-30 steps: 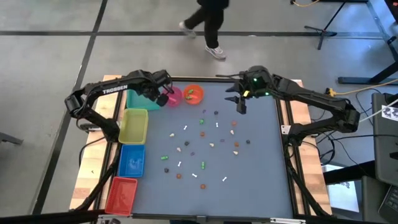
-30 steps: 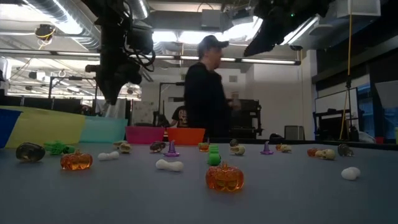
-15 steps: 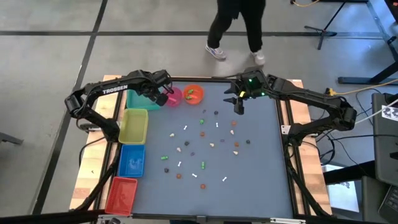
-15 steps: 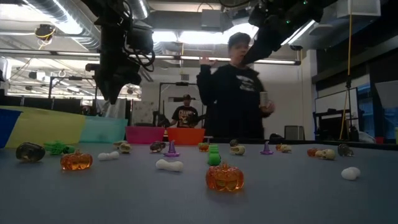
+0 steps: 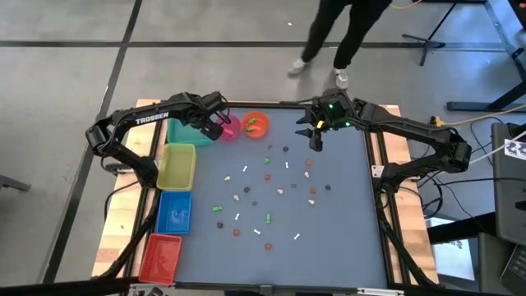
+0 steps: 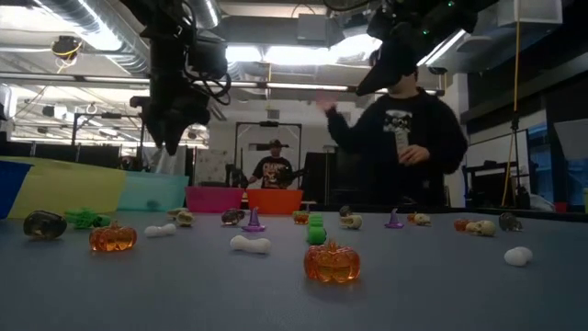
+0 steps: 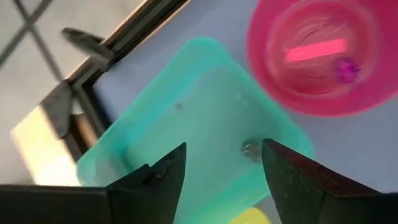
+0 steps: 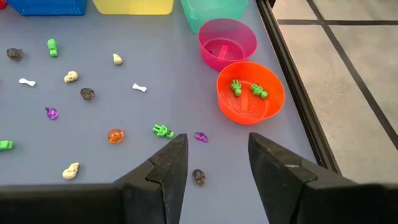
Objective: Sort Halloween decoration
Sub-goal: Put the white bone toy into the yellow bin
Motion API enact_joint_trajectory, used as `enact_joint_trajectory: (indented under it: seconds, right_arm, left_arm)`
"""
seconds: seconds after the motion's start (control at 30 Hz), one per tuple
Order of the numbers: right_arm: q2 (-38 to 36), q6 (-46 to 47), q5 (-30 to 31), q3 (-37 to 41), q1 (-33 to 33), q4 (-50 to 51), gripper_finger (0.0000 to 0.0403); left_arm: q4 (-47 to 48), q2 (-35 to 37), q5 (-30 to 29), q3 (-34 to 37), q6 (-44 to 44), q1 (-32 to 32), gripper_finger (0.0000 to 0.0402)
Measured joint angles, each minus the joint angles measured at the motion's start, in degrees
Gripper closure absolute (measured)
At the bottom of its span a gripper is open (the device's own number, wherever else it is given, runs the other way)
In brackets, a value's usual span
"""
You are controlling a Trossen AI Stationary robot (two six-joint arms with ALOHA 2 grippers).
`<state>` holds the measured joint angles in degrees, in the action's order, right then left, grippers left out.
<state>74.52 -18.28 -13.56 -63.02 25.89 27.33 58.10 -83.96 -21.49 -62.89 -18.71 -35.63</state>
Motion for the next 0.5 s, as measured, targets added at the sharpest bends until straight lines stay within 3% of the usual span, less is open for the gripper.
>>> enact_joint_trajectory:
  seconds: [0.2, 0.5]
  right_arm:
    - [0.0, 0.0, 0.0, 0.0, 0.0, 0.0, 0.0235]
    - [0.0, 0.0, 0.0, 0.0, 0.0, 0.0, 0.0235]
  left_arm:
    - [-4.3, 0.0, 5.4, 0.0, 4.2, 2.4, 0.0208]
    - [-5.4, 0.0, 8.0, 0.0, 3.8, 10.8, 0.0208]
